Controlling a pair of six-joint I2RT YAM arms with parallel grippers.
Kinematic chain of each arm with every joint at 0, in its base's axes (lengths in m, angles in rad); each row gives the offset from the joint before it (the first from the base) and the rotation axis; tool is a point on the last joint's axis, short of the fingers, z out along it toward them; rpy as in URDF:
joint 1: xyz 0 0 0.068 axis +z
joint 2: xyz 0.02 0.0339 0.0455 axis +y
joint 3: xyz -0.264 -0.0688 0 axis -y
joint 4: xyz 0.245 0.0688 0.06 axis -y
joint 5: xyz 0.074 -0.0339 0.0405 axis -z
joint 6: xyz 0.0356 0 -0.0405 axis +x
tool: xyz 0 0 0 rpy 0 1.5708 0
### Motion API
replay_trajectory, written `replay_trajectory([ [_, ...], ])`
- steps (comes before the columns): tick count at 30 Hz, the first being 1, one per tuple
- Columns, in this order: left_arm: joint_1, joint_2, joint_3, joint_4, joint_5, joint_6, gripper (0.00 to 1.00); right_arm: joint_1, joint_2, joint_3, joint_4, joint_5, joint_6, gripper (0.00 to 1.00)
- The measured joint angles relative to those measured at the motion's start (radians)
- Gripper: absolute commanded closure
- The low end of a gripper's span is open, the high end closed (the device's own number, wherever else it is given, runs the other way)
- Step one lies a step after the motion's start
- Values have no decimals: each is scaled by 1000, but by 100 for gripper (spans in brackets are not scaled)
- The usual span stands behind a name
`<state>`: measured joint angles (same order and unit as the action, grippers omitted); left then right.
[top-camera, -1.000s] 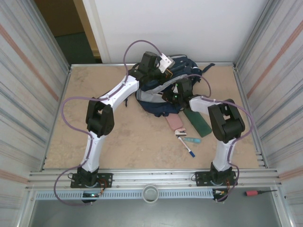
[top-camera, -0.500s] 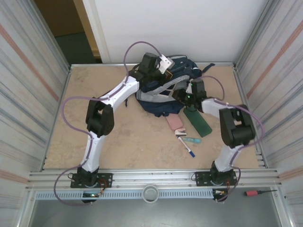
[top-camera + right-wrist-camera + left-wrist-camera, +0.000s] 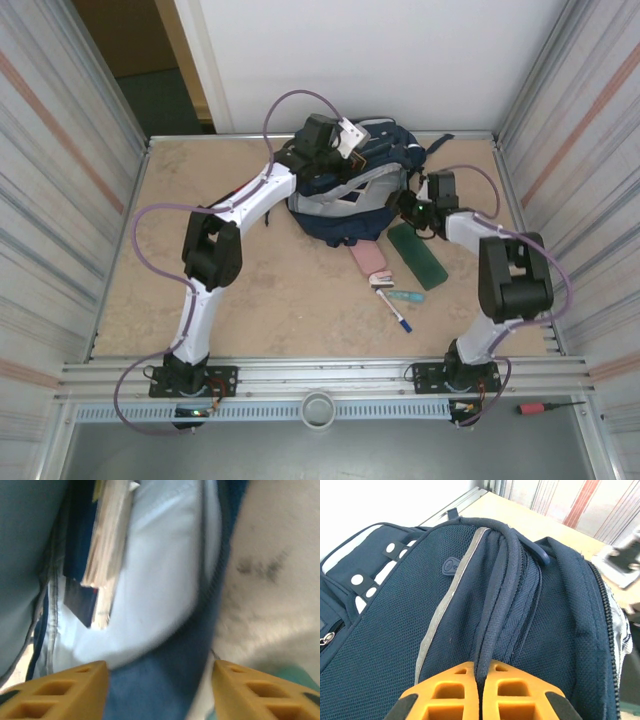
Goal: Pack the student bag
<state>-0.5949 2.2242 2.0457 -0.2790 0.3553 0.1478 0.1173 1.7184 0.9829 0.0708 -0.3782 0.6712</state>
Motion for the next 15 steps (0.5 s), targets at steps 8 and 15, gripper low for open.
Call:
replay_trajectory([
  [8, -16, -5, -14, 0, -26, -44, 100, -72, 100, 149, -21, -106, 24, 100],
  [15, -18, -15, -11, 0, -10, -100, 100, -140, 110, 234, -35, -253, 31, 100],
])
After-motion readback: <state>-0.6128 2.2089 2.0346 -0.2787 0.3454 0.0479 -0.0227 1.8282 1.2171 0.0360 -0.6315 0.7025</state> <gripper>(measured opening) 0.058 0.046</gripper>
